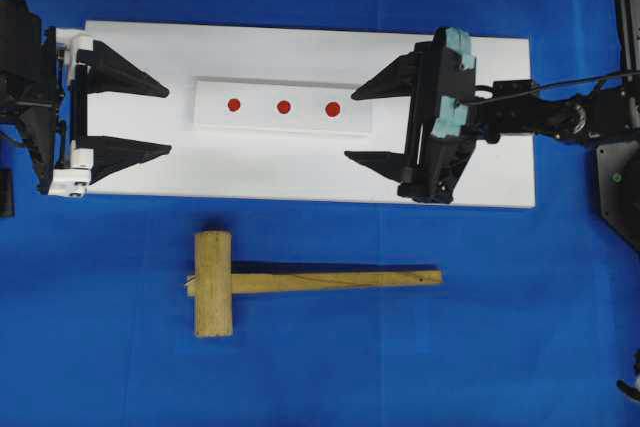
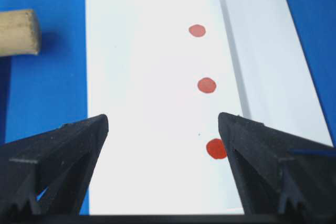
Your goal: Hit the mark with a hammer.
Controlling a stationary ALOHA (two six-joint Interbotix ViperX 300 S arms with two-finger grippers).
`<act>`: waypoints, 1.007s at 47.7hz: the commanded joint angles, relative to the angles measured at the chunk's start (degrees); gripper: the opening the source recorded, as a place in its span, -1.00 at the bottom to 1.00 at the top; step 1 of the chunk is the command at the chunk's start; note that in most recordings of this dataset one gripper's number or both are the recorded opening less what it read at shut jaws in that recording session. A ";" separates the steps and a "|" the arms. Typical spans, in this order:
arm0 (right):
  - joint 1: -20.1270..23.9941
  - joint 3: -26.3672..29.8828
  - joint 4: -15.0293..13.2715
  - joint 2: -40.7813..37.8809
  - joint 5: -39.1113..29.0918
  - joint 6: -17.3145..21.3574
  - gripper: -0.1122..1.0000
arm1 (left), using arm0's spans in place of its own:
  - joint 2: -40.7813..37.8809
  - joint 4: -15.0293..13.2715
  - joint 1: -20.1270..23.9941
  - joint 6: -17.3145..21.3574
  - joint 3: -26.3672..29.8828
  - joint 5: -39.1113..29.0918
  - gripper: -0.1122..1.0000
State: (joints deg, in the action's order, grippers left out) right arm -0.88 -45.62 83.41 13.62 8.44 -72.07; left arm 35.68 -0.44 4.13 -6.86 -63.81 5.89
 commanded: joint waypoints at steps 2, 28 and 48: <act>-0.35 0.18 -0.26 2.72 -0.62 -0.62 0.74 | 0.97 0.09 0.09 0.09 0.88 0.26 0.65; -0.35 -12.66 -0.26 31.11 -0.35 -4.48 0.73 | 19.42 0.26 0.00 8.17 -4.04 -3.60 0.65; -0.44 -26.46 -0.18 49.04 -0.53 -6.15 0.65 | 34.45 0.26 -1.76 8.79 -7.73 -15.64 0.65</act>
State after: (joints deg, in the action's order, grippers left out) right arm -1.23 -71.19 83.32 61.17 8.00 -78.05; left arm 69.08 -0.26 3.16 1.76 -71.89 -8.79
